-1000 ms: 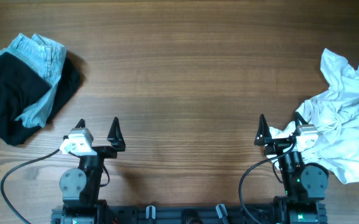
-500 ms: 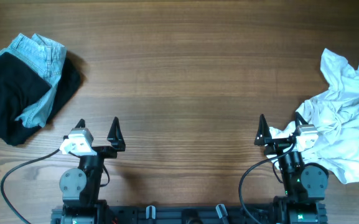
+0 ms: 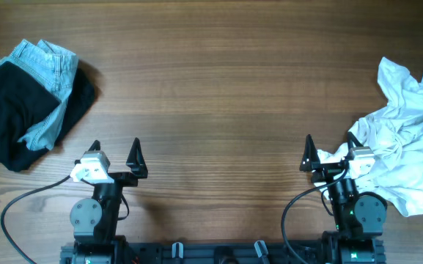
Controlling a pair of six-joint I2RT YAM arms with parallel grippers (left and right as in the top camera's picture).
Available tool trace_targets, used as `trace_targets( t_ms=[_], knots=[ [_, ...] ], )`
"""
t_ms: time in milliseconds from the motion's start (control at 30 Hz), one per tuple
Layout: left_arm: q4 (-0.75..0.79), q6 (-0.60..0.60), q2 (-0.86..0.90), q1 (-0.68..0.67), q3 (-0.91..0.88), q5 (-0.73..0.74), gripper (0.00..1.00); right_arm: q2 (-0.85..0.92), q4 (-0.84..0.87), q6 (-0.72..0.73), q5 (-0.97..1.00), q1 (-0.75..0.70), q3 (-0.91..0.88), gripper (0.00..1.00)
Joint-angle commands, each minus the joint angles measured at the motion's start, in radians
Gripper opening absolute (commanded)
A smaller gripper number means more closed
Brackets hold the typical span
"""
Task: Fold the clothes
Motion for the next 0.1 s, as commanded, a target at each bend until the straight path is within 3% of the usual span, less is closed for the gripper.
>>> trace_targets(
  t_ms=[0, 67],
  knots=[
    [0.004, -0.013, -0.011, 0.004, -0.010, 0.015, 1.00, -0.005, 0.005, 0.006, 0.018, 0.002, 0.000, 1.00],
    [0.004, -0.013, -0.011, 0.004, -0.010, 0.015, 1.00, -0.005, 0.005, 0.006, 0.018, 0.002, 0.000, 1.00]
  ],
)
